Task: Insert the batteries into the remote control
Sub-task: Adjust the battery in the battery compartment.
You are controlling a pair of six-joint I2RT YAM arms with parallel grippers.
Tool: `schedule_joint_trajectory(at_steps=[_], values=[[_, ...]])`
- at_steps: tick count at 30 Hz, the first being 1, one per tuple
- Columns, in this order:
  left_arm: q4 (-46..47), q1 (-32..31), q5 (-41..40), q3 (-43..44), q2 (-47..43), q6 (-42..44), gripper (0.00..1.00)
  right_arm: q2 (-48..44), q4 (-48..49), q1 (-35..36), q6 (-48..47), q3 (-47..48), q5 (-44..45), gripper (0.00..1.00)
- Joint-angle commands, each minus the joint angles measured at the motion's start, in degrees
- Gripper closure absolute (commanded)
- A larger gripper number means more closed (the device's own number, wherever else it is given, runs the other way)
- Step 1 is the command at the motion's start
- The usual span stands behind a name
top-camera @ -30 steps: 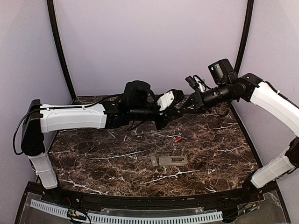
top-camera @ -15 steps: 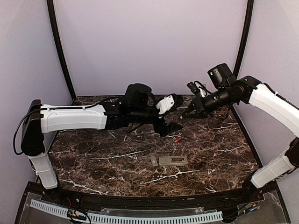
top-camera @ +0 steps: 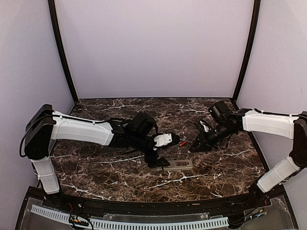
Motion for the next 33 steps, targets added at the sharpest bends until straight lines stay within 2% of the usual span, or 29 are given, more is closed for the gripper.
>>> schedule_joint_trajectory(at_steps=[1,7,12,19,33], values=[[-1.4,-0.2,0.7,1.6,3.7,2.7,0.12,2.3,11.0,-0.1,3.6,-3.4,-3.1,1.0],[2.0,-0.3,2.6,1.0,6.6,2.3,0.12,5.3,13.8,-0.1,4.2,-5.5,-2.6,1.0],[4.8,-0.3,0.9,-0.7,7.9,1.2,0.13,7.1,17.3,0.2,5.5,-7.3,-4.1,1.0],[8.3,-0.3,2.4,-1.2,9.7,-0.1,0.22,7.5,19.9,1.5,7.0,-10.2,-4.7,1.0],[8.6,-1.1,2.5,-1.5,11.1,-2.2,0.32,9.1,22.9,3.1,7.9,-11.9,-5.2,1.0]])
